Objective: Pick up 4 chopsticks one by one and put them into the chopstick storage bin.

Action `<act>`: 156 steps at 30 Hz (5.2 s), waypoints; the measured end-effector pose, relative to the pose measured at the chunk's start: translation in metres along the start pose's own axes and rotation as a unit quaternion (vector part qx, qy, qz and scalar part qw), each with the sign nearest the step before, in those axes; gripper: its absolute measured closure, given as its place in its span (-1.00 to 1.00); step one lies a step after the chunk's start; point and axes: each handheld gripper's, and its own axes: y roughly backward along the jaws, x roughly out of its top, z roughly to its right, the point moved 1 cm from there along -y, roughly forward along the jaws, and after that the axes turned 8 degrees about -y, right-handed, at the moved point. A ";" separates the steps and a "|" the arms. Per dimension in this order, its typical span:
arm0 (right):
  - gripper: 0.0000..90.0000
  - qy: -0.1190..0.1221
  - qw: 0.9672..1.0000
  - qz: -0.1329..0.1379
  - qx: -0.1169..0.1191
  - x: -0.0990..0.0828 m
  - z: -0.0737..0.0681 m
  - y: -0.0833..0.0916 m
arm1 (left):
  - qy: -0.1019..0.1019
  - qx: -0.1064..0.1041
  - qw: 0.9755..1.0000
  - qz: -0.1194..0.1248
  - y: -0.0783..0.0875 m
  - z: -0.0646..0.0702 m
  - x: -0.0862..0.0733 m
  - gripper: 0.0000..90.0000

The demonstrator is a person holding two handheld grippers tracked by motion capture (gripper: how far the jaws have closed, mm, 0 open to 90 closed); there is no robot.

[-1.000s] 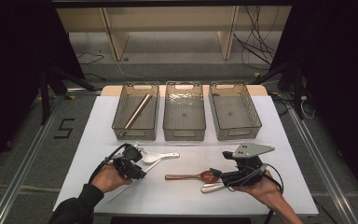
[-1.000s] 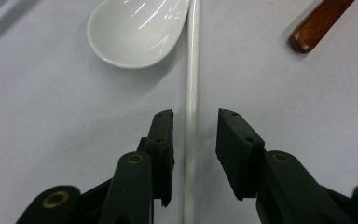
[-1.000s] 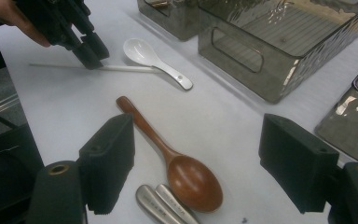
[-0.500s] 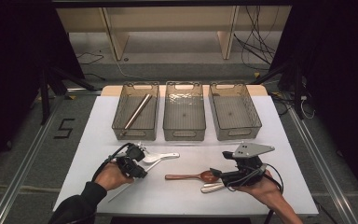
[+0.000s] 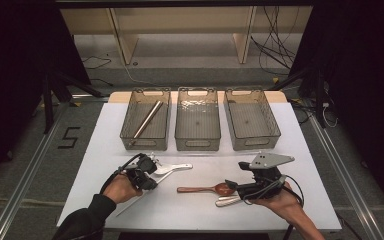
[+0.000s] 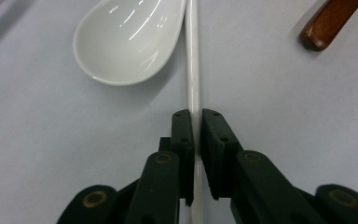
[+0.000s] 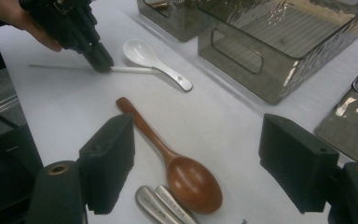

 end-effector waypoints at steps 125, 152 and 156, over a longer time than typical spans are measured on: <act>-0.38 -0.012 1.000 -0.002 0.004 -0.003 0.006 -0.003 | 0.113 0.087 0.967 0.212 0.089 -0.176 0.092 0.87; -0.38 -0.012 1.000 -0.004 0.005 -0.004 0.006 -0.003 | 0.122 0.111 0.965 0.205 0.071 -0.192 0.091 0.86; -0.38 -0.011 1.000 -0.004 0.005 -0.004 0.006 -0.002 | 0.134 0.115 0.963 0.203 0.065 -0.193 0.091 0.77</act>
